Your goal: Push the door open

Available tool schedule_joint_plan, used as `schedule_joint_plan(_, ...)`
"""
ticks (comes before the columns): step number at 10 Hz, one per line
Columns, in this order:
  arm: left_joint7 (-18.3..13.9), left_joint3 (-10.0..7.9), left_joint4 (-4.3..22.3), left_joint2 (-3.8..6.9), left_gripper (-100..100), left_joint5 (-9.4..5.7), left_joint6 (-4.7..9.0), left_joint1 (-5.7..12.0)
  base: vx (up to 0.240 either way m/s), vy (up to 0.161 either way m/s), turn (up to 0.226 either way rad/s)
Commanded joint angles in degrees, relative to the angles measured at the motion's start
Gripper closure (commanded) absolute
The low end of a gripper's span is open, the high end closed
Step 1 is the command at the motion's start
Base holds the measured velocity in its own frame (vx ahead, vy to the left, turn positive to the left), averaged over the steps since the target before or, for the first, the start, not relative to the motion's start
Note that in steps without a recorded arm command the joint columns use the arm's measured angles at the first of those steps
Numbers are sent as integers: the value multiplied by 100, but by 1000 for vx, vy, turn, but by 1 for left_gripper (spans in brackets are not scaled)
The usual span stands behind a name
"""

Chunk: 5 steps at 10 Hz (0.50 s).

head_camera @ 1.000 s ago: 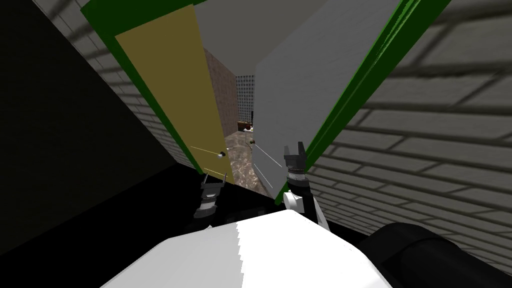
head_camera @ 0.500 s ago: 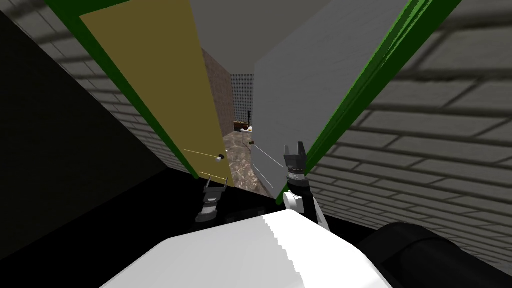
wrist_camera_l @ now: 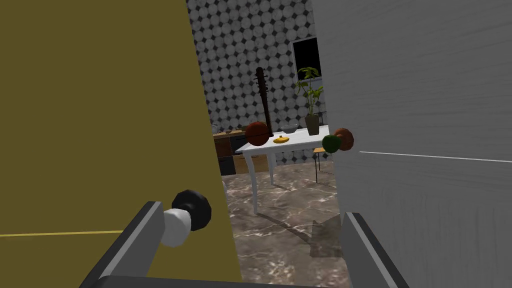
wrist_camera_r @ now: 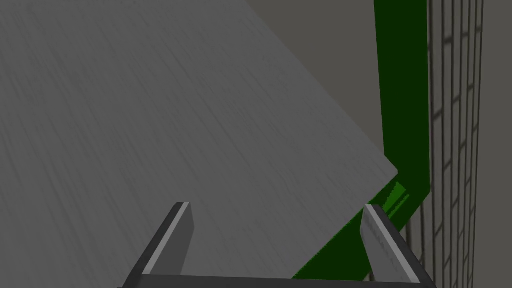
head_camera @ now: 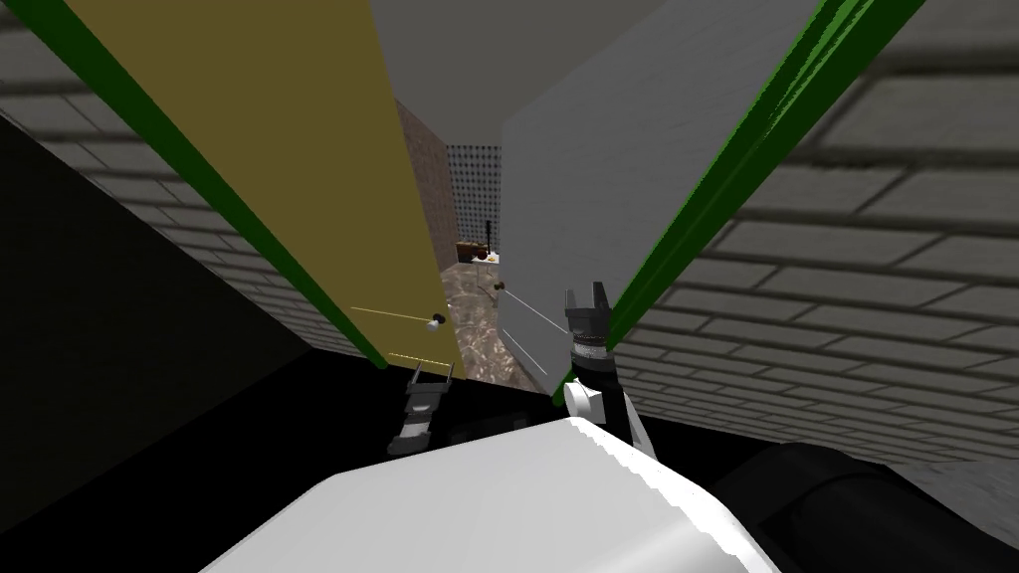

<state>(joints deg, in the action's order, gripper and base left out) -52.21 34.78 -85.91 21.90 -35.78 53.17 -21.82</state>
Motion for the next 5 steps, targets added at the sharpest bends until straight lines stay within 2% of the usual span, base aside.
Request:
schedule_joint_plan(1,-171,103,143,76,-100,-113,89,13,72,123,-107)
schedule_joint_plan(3,-480,321,459,206,-100,-342,234,62,86,146,-170)
schedule_joint_plan(5,-706,479,689,300,-100,-507,339,98,85,140,-160)
